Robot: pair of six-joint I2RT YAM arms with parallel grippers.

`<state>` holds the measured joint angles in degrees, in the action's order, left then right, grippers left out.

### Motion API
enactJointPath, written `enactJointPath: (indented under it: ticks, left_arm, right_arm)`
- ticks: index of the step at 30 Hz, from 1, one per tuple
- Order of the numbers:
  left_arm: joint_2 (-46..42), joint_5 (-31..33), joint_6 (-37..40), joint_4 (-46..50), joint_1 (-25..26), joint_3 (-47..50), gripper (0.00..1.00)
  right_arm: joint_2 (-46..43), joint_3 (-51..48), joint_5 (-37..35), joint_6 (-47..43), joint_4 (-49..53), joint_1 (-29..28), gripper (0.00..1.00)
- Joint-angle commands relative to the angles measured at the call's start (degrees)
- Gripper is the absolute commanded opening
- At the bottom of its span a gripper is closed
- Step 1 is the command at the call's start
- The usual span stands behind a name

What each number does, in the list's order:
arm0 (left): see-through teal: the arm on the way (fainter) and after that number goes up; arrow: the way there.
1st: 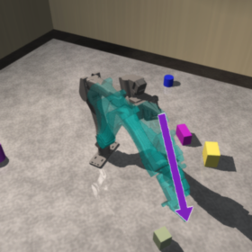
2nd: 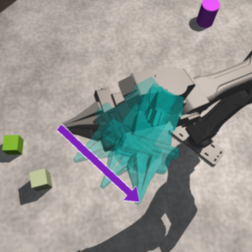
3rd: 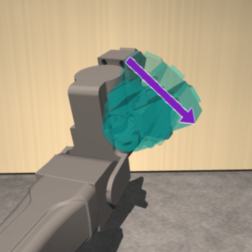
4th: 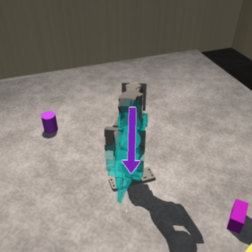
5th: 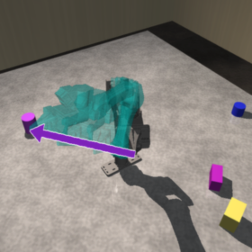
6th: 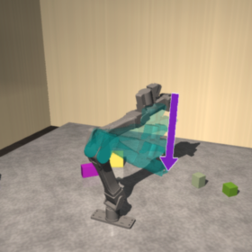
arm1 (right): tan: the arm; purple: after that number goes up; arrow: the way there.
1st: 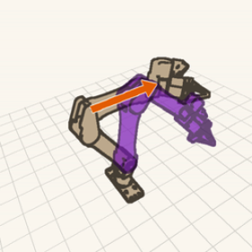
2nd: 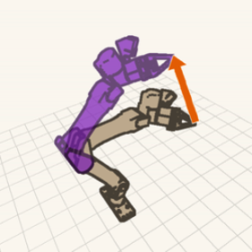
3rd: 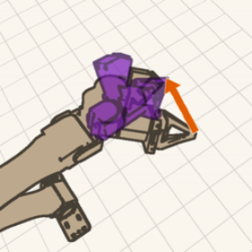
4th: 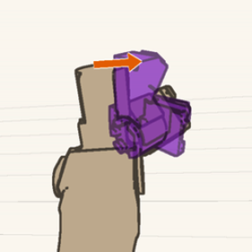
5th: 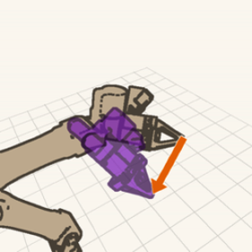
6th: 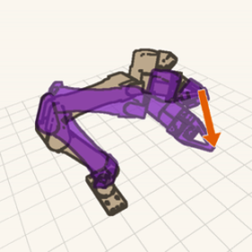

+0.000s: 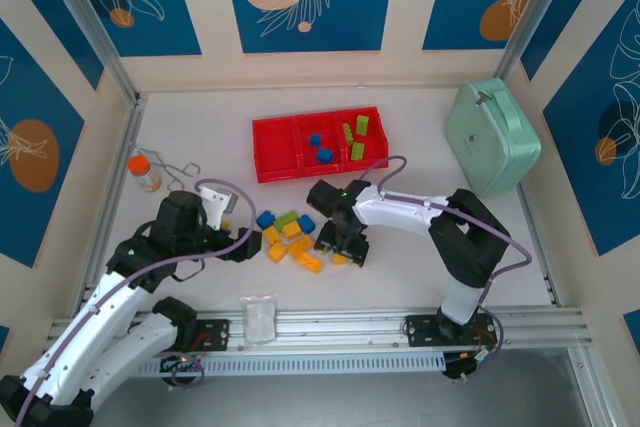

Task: Sort the legos into containers by color
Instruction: Pick up the lego from the bottom-center of the table.

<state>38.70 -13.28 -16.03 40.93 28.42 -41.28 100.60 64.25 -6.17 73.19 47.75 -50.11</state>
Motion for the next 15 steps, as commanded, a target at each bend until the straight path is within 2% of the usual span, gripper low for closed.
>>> enactJointPath:
  ticks: [1,9,15]
  left_arm:
    - [-0.60,-0.87,1.08,-0.55,0.40,0.47,0.99]
    - [-0.47,-0.96,1.03,-0.67,0.40,0.49,0.99]
    - [-0.33,-0.87,0.99,-0.66,0.37,0.44,0.99]
  right_arm:
    - [2.07,0.23,-1.20,-0.33,0.90,0.51,0.70]
    - [2.19,-1.00,-2.18,-0.59,0.90,1.11,0.53]
    - [3.49,-2.08,-3.14,-1.03,0.82,0.98,0.51]
